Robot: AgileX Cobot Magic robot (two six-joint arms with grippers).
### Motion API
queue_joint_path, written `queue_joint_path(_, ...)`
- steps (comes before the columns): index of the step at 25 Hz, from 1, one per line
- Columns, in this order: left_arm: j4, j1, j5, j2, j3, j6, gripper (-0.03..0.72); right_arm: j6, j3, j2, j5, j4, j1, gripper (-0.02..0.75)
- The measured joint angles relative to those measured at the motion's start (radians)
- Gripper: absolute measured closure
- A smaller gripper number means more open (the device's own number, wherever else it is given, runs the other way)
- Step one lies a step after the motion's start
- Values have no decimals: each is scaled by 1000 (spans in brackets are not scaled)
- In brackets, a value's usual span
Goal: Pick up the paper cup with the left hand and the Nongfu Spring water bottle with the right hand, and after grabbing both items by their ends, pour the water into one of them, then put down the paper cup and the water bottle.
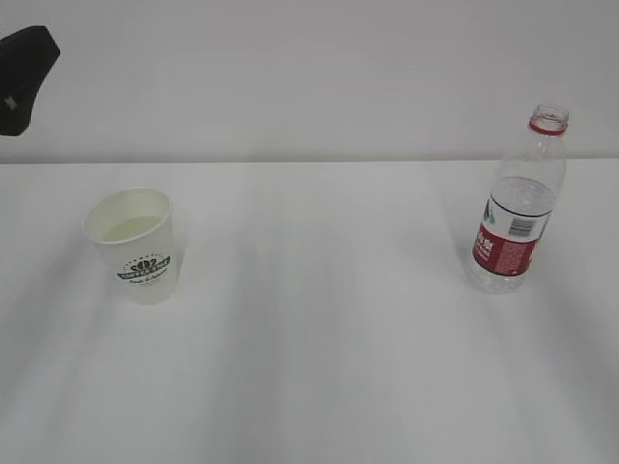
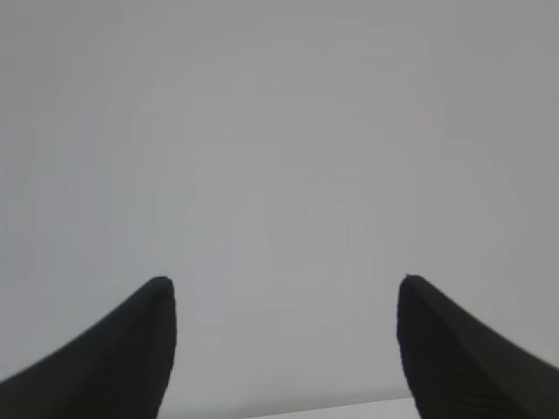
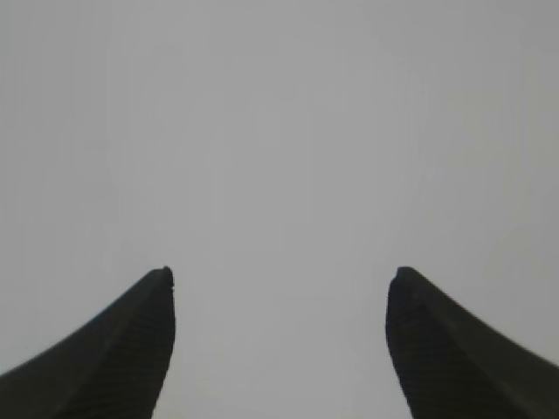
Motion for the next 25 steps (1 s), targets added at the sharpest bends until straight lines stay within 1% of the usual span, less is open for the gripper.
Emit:
queue_joint_path(6, 0, 0, 135, -88, -3, 0, 113, 0, -13, -54, 57, 0, 0, 170)
queue_joint_path(8, 0, 0, 155, -121, -3, 0, 116, 0, -13, -80, 71, 7, 0, 170)
queue_joint_path(12, 0, 0, 214, -190, -3, 0, 118, 0, -13, -140, 156, 21, 0, 170)
queue_joint_path(15, 0, 0, 292, -234, -3, 0, 118, 0, -13, -185, 216, 25, 0, 170)
queue_joint_path(21, 2, 0, 442, -333, -3, 0, 120, 0, -13, -260, 240, 29, 0, 170)
queue_joint_path(25, 5, 0, 508, -420, -3, 0, 127, 0, -13, -300, 299, 29, 0, 170)
